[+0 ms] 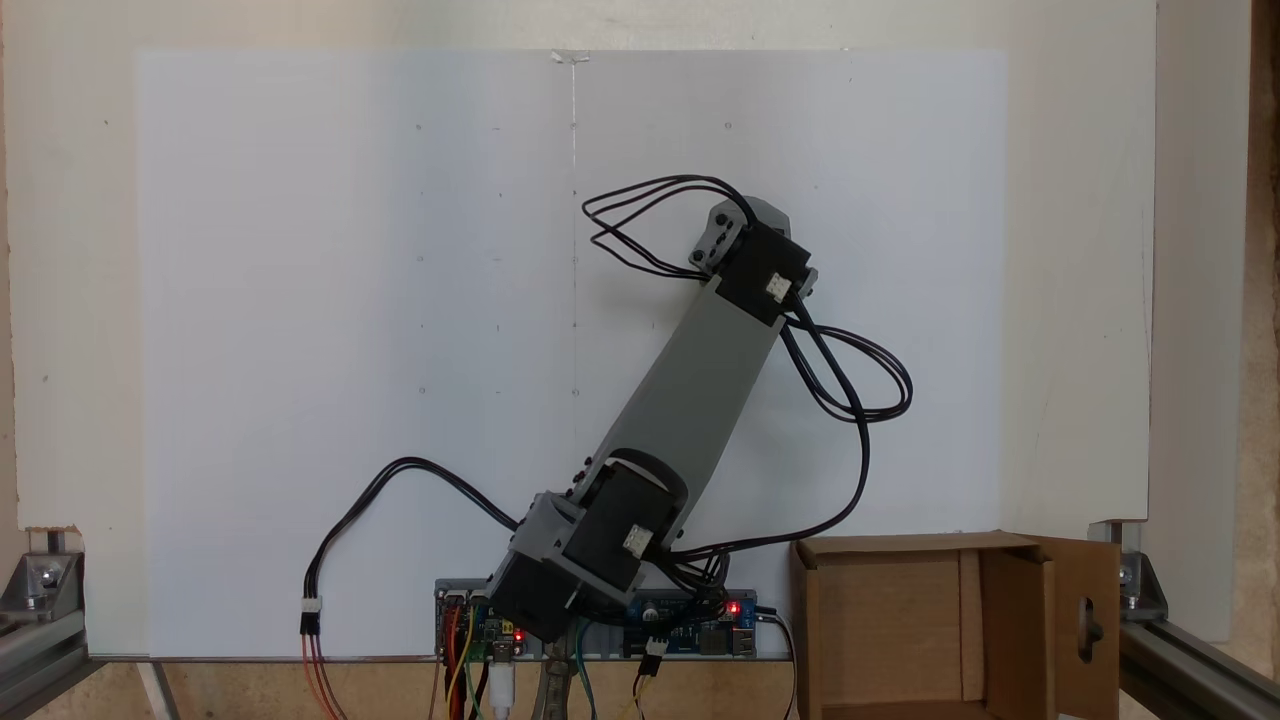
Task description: Grasp a green dice and put it in the bin.
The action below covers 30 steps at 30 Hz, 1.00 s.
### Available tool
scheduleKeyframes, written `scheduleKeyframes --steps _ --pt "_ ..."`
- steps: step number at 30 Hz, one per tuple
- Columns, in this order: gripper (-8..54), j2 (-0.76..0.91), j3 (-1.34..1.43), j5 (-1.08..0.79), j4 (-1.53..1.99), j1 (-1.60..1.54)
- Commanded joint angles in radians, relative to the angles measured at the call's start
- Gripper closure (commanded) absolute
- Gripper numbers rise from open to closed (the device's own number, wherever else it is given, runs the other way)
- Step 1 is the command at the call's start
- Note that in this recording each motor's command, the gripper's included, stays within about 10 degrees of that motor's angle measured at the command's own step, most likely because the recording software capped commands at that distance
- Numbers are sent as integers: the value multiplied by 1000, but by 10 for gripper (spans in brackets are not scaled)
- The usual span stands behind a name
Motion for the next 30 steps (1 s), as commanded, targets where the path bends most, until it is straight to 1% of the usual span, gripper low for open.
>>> scheduleKeyframes --steps 1,5,11,16,18,19,21,22,24,29,30 --pt "17 2 -18 -63 -12 0" --pt "18 -17 -18 -63 -37 0" --pt "36 -28 -18 -63 -38 0" --pt "67 -29 -18 -63 -38 0" --pt "68 -29 -18 -64 -38 0" --pt "75 -31 -18 -64 -38 0" --pt "114 -31 -18 -64 -38 2" --pt "124 -31 -18 -66 -38 2" --pt "137 -31 -18 -66 -38 3" --pt "139 -31 -18 -66 -38 5" --pt "153 -31 -18 -66 -38 5"
